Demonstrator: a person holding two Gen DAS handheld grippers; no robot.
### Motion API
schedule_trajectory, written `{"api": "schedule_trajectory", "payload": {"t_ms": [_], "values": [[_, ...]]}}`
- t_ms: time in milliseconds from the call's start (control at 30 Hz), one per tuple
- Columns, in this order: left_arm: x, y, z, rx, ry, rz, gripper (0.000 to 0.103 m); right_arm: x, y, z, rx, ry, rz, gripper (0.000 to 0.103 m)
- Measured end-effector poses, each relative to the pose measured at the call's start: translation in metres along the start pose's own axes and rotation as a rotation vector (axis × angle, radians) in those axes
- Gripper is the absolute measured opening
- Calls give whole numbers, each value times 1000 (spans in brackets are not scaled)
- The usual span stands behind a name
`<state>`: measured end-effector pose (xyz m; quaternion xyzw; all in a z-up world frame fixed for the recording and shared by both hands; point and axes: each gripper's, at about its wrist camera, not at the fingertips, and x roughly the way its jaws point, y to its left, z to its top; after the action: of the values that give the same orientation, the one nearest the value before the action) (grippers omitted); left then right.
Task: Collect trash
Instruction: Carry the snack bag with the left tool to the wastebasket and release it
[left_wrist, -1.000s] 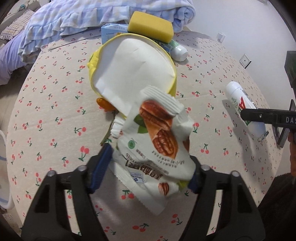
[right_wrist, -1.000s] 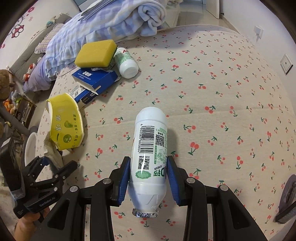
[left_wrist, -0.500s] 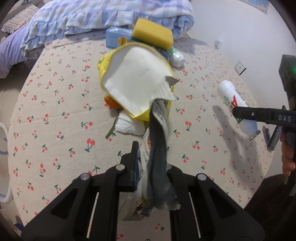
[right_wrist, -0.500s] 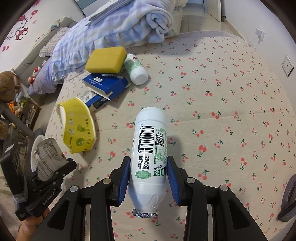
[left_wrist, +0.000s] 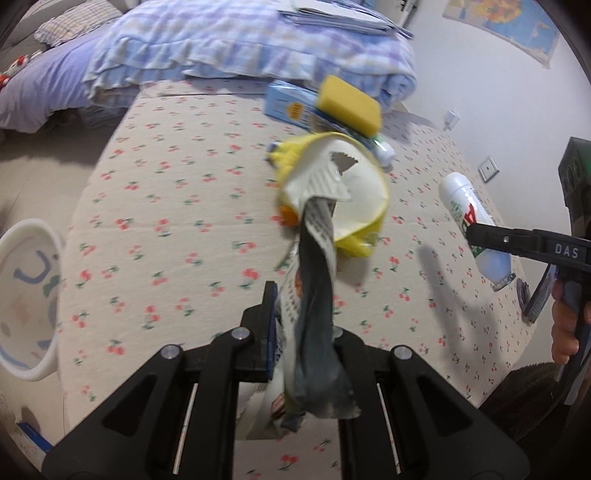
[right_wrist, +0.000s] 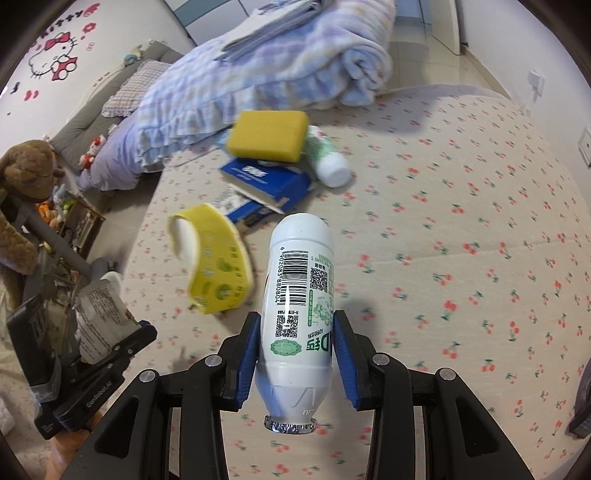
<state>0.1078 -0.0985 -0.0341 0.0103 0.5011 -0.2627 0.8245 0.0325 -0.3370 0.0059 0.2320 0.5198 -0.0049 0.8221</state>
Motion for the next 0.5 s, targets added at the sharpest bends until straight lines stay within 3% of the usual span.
{"api": "schedule_trajectory", "payload": {"t_ms": [500], "values": [[-51,114,-26,-187,-49,136,11,34,120,-2,-139,32,88,40]]}}
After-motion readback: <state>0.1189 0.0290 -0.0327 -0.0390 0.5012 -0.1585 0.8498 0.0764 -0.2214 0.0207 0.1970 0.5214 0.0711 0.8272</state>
